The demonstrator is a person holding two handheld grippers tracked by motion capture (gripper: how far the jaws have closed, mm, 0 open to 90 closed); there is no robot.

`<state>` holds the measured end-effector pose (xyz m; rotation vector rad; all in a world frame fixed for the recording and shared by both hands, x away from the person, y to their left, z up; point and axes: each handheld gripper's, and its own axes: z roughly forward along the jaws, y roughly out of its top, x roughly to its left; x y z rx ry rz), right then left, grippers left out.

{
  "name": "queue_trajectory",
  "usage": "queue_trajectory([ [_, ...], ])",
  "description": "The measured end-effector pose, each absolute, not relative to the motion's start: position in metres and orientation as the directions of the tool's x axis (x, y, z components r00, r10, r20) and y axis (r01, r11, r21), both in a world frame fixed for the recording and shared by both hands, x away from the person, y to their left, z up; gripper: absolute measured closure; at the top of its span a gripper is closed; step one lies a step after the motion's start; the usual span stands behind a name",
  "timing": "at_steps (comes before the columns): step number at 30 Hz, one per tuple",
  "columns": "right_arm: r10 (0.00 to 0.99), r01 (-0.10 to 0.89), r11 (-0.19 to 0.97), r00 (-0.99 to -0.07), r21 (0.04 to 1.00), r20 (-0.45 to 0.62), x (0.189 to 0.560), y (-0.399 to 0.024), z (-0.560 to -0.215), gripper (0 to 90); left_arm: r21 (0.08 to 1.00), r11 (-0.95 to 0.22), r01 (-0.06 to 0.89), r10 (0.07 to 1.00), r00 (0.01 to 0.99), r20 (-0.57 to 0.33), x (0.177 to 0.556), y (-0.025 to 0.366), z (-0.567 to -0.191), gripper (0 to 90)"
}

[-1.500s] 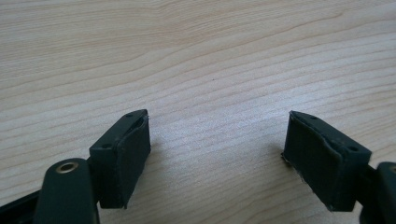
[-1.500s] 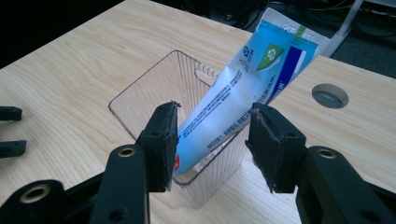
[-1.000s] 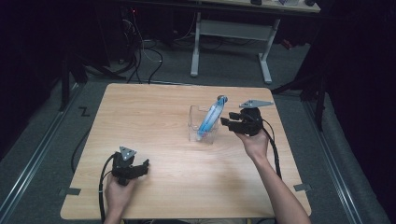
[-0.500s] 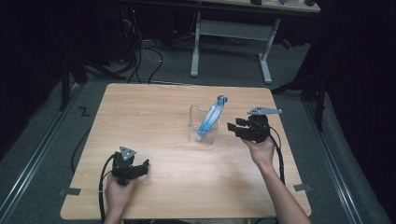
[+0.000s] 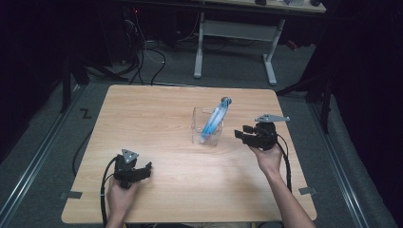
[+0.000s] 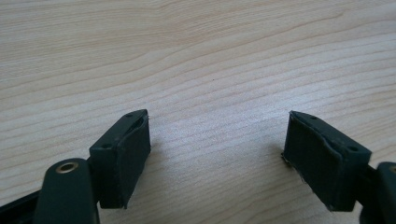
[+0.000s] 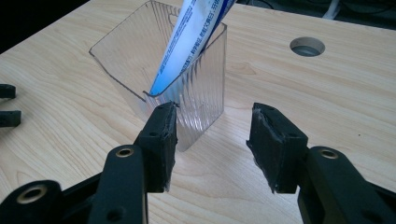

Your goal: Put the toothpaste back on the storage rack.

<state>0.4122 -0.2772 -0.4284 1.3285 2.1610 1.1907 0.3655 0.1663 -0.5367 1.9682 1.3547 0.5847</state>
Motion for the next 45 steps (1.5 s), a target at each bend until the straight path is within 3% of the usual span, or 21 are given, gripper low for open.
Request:
queue_trajectory([
  [30, 0.863, 0.563, 0.165, -0.48, 0.81, 0.158, 0.403, -0.293, -0.437, 51.3, 0.736, -0.237, 0.634, 0.933, 0.36, -0.01, 0.366, 0.166, -0.537, 23.0],
  [45, 0.881, 0.588, 0.121, -0.435, 0.8, 0.187, 0.39, -0.307, -0.458, 51.5, 0.736, -0.237, 0.634, 0.933, 0.36, -0.009, 0.366, 0.166, -0.537, 23.0],
])
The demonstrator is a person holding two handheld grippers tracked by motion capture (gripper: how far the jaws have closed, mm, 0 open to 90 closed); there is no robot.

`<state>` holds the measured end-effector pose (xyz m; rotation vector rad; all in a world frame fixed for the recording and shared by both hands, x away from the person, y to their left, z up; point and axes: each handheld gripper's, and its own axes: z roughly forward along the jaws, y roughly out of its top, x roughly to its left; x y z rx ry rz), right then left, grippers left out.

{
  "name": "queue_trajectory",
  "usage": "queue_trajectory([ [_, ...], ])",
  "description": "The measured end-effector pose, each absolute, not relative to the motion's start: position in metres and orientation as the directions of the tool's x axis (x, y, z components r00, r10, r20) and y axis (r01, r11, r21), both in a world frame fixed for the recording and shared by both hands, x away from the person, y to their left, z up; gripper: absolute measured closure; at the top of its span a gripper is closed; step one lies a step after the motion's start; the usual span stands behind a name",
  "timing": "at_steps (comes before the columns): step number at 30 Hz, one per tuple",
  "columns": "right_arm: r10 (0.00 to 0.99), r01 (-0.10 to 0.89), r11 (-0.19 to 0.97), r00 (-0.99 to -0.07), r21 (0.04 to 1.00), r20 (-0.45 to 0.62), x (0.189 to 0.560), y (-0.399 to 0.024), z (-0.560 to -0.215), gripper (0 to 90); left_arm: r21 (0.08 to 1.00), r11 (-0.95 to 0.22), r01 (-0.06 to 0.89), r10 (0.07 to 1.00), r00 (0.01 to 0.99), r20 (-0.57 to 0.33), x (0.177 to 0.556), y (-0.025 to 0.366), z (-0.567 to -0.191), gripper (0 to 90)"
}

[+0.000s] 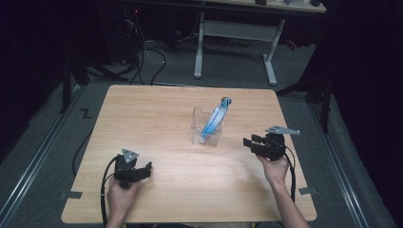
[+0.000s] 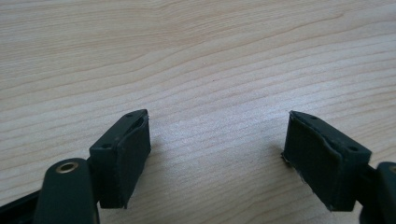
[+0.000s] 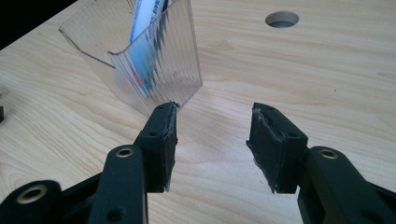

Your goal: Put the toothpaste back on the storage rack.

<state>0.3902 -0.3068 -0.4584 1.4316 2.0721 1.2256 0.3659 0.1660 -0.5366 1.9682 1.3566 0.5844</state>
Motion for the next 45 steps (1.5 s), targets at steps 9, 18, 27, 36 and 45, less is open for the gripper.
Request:
queue_trajectory([
  [9, 0.882, 0.613, 0.097, -0.418, 0.784, 0.218, 0.385, -0.31, -0.474, 51.3, 0.736, -0.237, 0.634, 0.933, 0.36, -0.009, 0.366, 0.166, -0.537, 23.0],
  [18, 0.888, 0.631, 0.096, -0.403, 0.77, 0.22, 0.382, -0.31, -0.487, 51.0, 0.736, -0.237, 0.634, 0.933, 0.36, -0.01, 0.366, 0.166, -0.537, 23.0],
  [27, 0.887, 0.634, 0.116, -0.412, 0.765, 0.207, 0.383, -0.305, -0.491, 50.3, 0.736, -0.237, 0.634, 0.933, 0.36, -0.009, 0.366, 0.166, -0.537, 23.0],
  [36, 0.89, 0.638, 0.133, -0.414, 0.759, 0.191, 0.382, -0.302, -0.493, 50.0, 0.736, -0.237, 0.634, 0.933, 0.36, -0.009, 0.366, 0.166, -0.537, 23.0],
  [45, 0.895, 0.655, 0.14, -0.404, 0.743, 0.188, 0.381, -0.302, -0.507, 49.9, 0.736, -0.237, 0.634, 0.933, 0.36, -0.01, 0.366, 0.166, -0.537, 23.0],
])
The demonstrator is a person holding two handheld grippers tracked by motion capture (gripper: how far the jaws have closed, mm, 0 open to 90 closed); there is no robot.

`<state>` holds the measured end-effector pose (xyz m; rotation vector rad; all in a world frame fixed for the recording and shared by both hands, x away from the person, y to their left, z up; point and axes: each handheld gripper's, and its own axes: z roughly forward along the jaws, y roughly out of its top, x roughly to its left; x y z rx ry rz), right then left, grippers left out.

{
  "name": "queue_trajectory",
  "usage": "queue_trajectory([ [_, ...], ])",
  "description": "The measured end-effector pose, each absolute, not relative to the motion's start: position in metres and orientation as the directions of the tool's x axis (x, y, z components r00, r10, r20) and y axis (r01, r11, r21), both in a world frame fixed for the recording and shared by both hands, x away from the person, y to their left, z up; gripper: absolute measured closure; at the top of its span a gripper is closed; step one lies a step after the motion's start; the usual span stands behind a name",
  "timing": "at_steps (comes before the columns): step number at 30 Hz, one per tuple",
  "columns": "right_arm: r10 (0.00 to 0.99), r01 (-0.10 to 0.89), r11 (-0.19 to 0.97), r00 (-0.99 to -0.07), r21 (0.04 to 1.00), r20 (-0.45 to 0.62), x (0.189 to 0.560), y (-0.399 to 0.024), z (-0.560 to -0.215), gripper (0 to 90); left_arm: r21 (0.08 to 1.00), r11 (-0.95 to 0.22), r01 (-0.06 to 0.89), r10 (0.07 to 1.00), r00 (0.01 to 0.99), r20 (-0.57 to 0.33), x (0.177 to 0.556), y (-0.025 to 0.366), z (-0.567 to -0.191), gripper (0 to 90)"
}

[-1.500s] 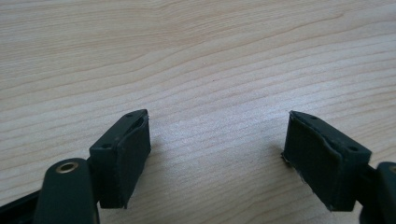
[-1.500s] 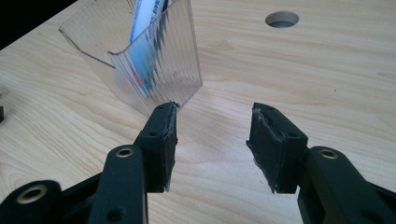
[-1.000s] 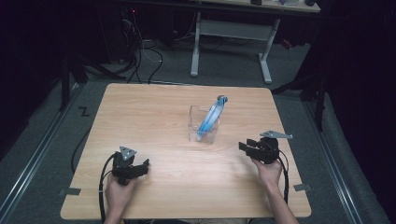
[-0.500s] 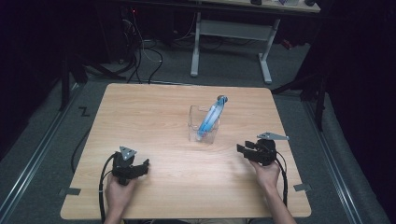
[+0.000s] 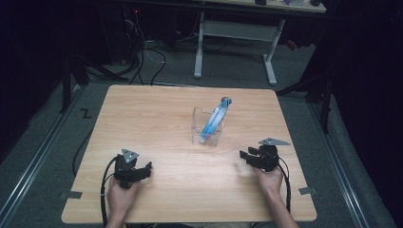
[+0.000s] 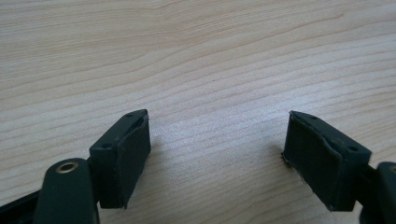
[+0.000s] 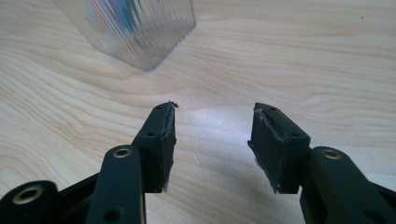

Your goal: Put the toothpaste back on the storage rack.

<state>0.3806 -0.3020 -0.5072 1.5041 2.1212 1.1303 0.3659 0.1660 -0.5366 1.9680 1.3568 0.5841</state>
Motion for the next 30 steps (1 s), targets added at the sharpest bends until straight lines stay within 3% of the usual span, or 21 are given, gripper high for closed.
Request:
queue_trajectory([
  [24, 0.924, 0.66, 0.206, -0.375, 0.722, 0.079, 0.38, -0.299, -0.528, 49.1, 0.736, -0.237, 0.634, 0.933, 0.359, -0.009, 0.366, 0.166, -0.537, 23.0],
  [30, 0.917, 0.619, 0.284, -0.399, 0.732, -0.018, 0.379, -0.294, -0.531, 45.9, 0.736, -0.237, 0.634, 0.933, 0.359, -0.009, 0.366, 0.166, -0.537, 23.0],
])
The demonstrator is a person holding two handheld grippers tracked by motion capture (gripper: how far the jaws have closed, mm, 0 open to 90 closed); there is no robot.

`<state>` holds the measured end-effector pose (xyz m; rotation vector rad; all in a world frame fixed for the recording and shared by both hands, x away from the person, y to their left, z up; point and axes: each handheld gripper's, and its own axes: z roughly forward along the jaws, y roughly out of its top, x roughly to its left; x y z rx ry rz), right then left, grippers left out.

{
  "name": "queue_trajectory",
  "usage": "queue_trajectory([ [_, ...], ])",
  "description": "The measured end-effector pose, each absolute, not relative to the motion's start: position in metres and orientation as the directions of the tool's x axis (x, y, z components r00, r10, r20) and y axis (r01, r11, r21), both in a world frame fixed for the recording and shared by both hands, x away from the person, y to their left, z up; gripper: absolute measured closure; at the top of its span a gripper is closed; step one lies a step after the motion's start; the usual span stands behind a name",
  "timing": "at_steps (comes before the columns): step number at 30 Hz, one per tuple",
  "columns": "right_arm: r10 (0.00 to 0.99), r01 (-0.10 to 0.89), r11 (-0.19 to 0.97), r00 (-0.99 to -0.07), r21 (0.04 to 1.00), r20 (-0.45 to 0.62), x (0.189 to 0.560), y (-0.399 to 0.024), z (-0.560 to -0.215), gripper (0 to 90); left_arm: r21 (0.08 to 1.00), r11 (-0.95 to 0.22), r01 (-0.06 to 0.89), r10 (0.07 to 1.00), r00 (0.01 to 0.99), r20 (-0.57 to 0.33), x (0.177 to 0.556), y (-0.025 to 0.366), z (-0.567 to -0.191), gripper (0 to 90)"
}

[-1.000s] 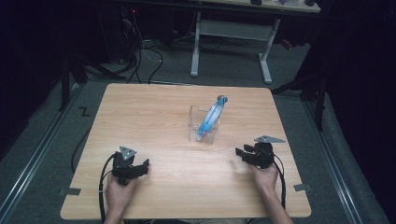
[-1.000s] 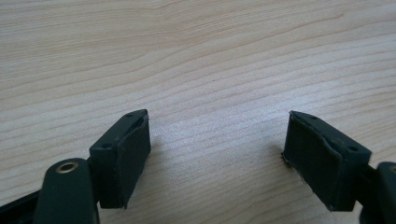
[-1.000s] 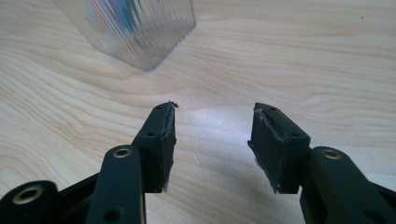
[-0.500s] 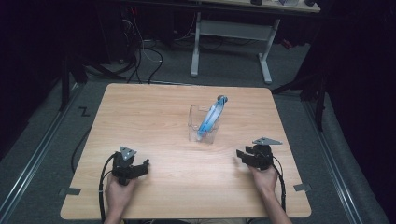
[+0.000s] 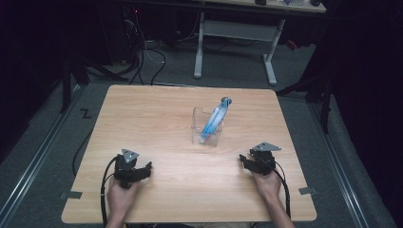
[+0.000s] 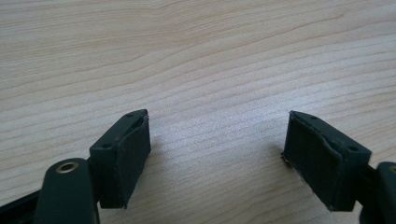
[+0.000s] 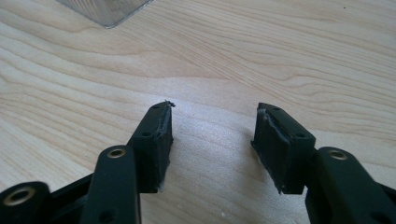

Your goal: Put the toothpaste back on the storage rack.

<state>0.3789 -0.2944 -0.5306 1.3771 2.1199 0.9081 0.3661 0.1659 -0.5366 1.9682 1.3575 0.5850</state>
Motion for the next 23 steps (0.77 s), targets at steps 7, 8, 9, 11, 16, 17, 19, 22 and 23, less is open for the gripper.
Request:
queue_trajectory([
  [7, 0.916, 0.621, 0.284, -0.4, 0.731, -0.017, 0.3793, -0.2944, -0.5307, 44.4, 0.736, -0.237, 0.634, 0.933, 0.359, -0.009, 0.366, 0.1659, -0.5366, 23.1],
  [8, 0.916, 0.621, 0.285, -0.401, 0.731, -0.017, 0.3793, -0.2944, -0.5307, 44.3, 0.736, -0.237, 0.634, 0.933, 0.359, -0.009, 0.366, 0.1659, -0.5366, 23.1],
  [9, 0.916, 0.621, 0.285, -0.401, 0.731, -0.017, 0.3793, -0.2944, -0.5307, 44.3, 0.736, -0.237, 0.634, 0.933, 0.359, -0.009, 0.366, 0.1659, -0.5366, 23.1],
  [11, 0.916, 0.621, 0.285, -0.4, 0.73, -0.017, 0.3793, -0.2943, -0.5307, 43.5, 0.736, -0.237, 0.634, 0.933, 0.36, -0.009, 0.3661, 0.1659, -0.5367, 23.0],
  [16, 0.916, 0.621, 0.286, -0.401, 0.73, -0.018, 0.3794, -0.2943, -0.5308, 42.2, 0.736, -0.237, 0.634, 0.933, 0.36, -0.009, 0.366, 0.1659, -0.5367, 23.0],
  [17, 0.916, 0.622, 0.286, -0.401, 0.729, -0.017, 0.3794, -0.2944, -0.5307, 42.1, 0.736, -0.237, 0.634, 0.933, 0.359, -0.009, 0.366, 0.1659, -0.5367, 23.0],
  [19, 0.916, 0.621, 0.287, -0.401, 0.729, -0.019, 0.3795, -0.2944, -0.5308, 41.8, 0.736, -0.237, 0.634, 0.933, 0.359, -0.009, 0.366, 0.1659, -0.5367, 23.1],
  [22, 0.916, 0.621, 0.287, -0.401, 0.729, -0.019, 0.3795, -0.2944, -0.5308, 41.3, 0.736, -0.237, 0.634, 0.933, 0.359, -0.009, 0.366, 0.1659, -0.5367, 23.0],
  [23, 0.916, 0.622, 0.287, -0.401, 0.729, -0.018, 0.3794, -0.2943, -0.5308, 41.2, 0.736, -0.237, 0.634, 0.933, 0.359, -0.009, 0.366, 0.1659, -0.5367, 23.1],
])
